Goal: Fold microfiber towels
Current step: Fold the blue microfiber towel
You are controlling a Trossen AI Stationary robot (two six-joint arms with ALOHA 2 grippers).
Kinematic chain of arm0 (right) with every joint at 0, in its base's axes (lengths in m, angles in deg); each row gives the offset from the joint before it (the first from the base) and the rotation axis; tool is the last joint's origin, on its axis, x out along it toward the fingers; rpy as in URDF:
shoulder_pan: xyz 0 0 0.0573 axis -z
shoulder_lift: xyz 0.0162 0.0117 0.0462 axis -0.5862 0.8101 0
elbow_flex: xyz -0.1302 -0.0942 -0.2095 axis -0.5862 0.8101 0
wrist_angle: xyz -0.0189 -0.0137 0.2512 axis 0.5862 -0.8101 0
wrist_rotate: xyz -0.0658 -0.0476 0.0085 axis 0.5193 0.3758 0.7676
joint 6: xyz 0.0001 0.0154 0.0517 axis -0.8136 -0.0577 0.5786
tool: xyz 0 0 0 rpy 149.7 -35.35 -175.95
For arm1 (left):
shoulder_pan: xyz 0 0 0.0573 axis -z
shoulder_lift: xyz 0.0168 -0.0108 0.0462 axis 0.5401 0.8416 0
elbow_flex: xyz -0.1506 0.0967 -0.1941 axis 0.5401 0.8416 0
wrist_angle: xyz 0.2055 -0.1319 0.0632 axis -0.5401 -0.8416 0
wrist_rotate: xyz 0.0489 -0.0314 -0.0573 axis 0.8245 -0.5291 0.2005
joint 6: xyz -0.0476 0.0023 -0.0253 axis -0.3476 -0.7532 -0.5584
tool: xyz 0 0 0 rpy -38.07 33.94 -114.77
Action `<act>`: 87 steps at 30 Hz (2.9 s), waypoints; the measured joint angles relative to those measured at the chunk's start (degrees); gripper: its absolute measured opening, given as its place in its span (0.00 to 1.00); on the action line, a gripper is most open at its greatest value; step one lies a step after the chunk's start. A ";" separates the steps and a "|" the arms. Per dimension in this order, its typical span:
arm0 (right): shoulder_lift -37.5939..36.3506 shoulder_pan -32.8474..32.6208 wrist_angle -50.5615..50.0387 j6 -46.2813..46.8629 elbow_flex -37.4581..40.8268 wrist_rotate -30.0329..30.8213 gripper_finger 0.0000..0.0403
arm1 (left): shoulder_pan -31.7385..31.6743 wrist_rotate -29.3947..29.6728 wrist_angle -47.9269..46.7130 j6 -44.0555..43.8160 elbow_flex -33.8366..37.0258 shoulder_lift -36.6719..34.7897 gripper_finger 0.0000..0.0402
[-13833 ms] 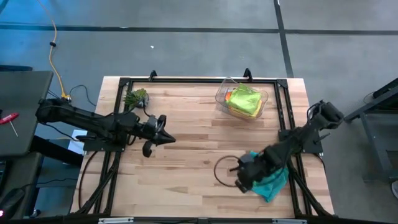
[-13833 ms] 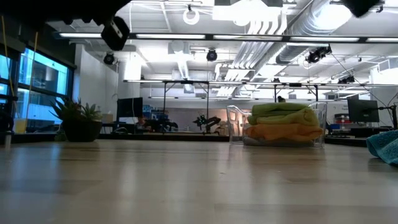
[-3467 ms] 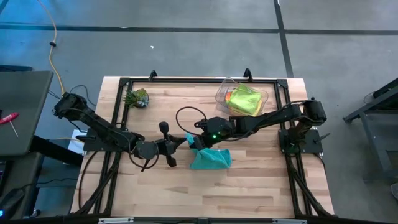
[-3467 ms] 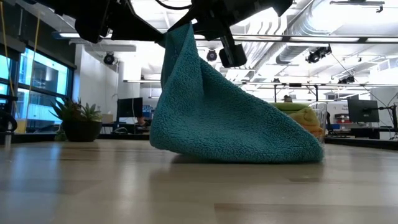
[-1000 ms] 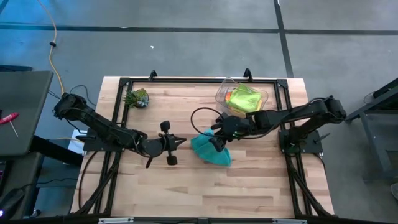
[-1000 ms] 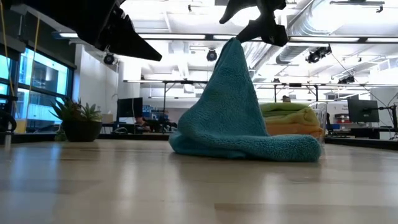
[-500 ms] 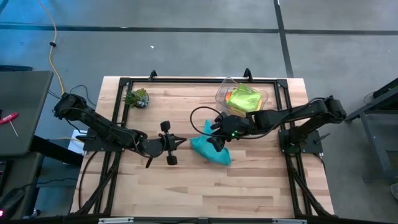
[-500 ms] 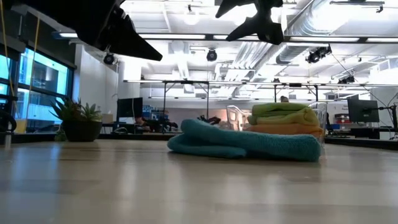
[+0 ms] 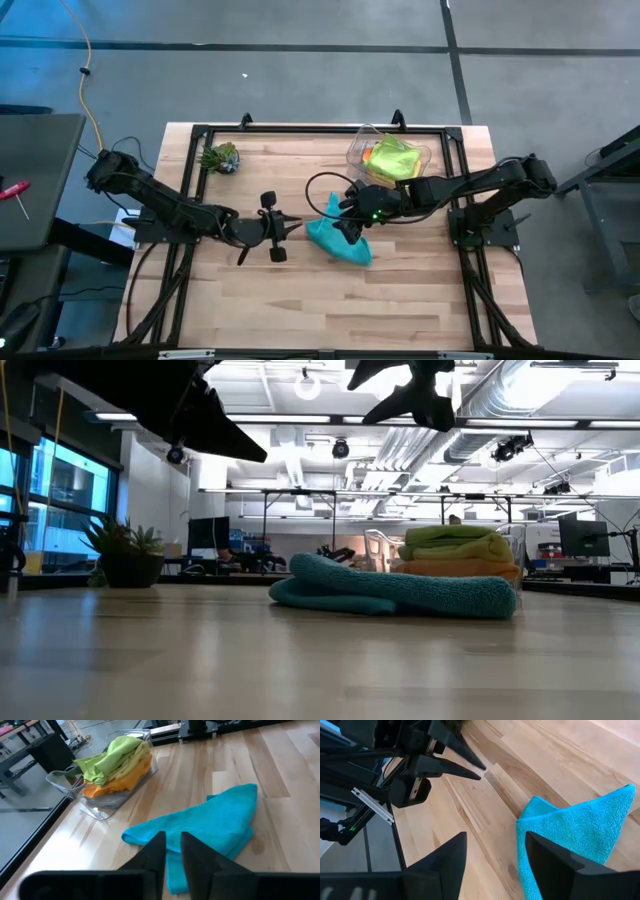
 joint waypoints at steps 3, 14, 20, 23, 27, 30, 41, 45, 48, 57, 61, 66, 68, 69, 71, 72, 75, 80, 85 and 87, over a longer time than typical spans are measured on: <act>0.00 0.00 0.01 -0.02 0.00 0.00 0.41 | -0.83 0.00 0.42 -0.40 0.00 0.00 0.20; 0.28 0.00 0.11 -1.45 0.00 0.01 0.02 | -5.15 -3.77 3.21 0.03 0.00 -0.02 0.49; 0.28 0.00 2.37 -2.84 0.00 -0.62 0.01 | -6.63 -6.81 4.24 -0.97 -0.51 -0.02 0.58; 0.28 0.00 3.56 -2.42 0.00 -1.52 0.01 | -6.65 -8.67 4.26 -0.19 -1.35 -0.02 0.62; 0.28 -0.64 2.32 1.90 0.00 -1.58 0.01 | -6.94 -11.85 3.73 -0.22 -1.51 0.00 0.64; 0.26 -2.70 -3.53 3.02 0.00 -1.50 0.00 | -7.11 -12.13 3.19 -3.33 -1.53 0.83 0.63; -2.39 -12.35 -5.08 19.55 18.38 -5.37 0.00 | -4.37 -13.51 2.84 -15.34 -1.51 5.42 0.62; -4.19 -13.59 9.05 25.23 26.69 0.29 0.00 | -2.22 -13.50 2.94 -16.47 -1.51 6.08 0.62; -4.20 -12.13 12.66 27.06 30.21 4.22 0.00 | -1.02 -13.36 2.97 -16.55 -1.51 6.08 0.62; -1.11 -2.25 15.23 19.59 33.09 -0.24 0.18 | 0.32 -12.97 3.84 -21.35 -1.51 6.08 0.62; 0.86 0.27 15.47 16.40 33.11 -2.91 0.37 | 0.32 -12.84 3.74 -22.52 -1.51 6.08 0.62; 1.95 2.06 18.16 12.40 33.11 -6.51 0.52 | 0.32 -12.83 3.80 -22.67 -1.51 6.06 0.62; 2.26 2.08 19.36 10.82 33.11 -7.50 0.53 | 0.31 -12.83 3.77 -22.66 -1.51 6.05 0.62; 2.57 2.05 19.98 10.46 33.11 -7.58 0.53 | 0.30 -12.82 3.74 -22.68 -1.51 6.05 0.62; 3.03 2.03 19.85 9.97 33.11 -7.59 0.52 | 0.30 -12.65 3.80 -22.66 -1.51 6.04 0.62; 3.66 2.03 20.09 9.90 33.10 -7.50 0.50 | 0.30 -12.63 3.78 -22.68 -1.51 6.03 0.62; 5.46 2.03 20.96 9.84 32.94 -7.02 0.45 | 0.30 -12.63 3.79 -22.68 -1.49 6.03 0.62; 7.49 2.03 23.80 10.73 32.96 -5.84 0.34 | 0.30 -12.63 3.74 -22.68 -1.49 6.03 0.62; 7.58 2.05 23.72 10.44 32.96 -5.56 0.20 | 0.30 -12.63 3.74 -22.68 -1.49 6.03 0.62; 7.58 2.05 23.08 10.74 32.96 -5.14 0.12 | 0.30 -12.63 3.73 -22.68 -1.49 6.03 0.62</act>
